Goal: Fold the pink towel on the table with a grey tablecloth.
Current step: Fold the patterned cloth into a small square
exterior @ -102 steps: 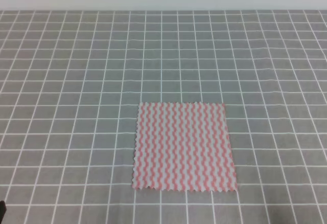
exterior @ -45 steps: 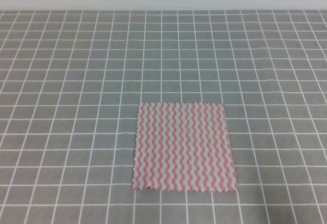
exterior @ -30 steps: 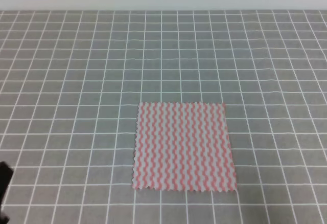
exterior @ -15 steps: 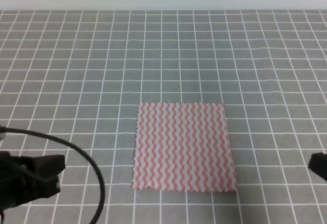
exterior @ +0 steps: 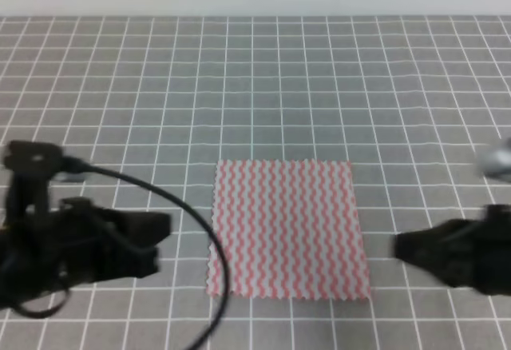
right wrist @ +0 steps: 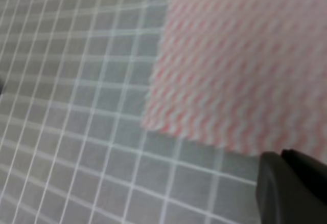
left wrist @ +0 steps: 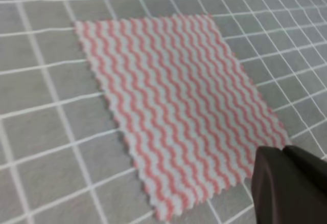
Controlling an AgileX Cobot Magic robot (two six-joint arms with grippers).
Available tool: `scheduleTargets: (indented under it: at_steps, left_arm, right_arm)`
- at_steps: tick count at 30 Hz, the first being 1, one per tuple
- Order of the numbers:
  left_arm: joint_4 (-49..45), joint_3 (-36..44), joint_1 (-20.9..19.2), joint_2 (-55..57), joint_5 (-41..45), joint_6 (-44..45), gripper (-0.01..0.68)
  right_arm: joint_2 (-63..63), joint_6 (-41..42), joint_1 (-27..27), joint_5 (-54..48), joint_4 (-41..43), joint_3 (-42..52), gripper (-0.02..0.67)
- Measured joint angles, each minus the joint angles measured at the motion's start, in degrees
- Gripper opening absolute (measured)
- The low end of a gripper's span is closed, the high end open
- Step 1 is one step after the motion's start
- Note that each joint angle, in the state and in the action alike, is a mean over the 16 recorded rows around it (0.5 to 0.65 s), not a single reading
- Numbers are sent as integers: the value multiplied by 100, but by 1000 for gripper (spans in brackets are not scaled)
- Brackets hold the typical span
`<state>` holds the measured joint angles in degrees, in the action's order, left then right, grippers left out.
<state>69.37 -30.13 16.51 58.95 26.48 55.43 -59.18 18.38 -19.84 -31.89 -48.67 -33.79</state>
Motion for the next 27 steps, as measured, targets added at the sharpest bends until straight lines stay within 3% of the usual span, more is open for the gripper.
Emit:
scheduleTargets:
  at_steps: [6,11,27]
  left_arm:
    - [36,-188,608,304,-280,92,-3]
    - [15,-240,835,414,-418,160,-3]
    - [-30,-247,863,444,-159,254,-4]
  right_arm:
    - [-798,-633,-640,354,540,-281,-13]
    - [-1438,-1137,-816,520,911,-410,19]
    - [-2794,-1359,-731,939,513,-459,289]
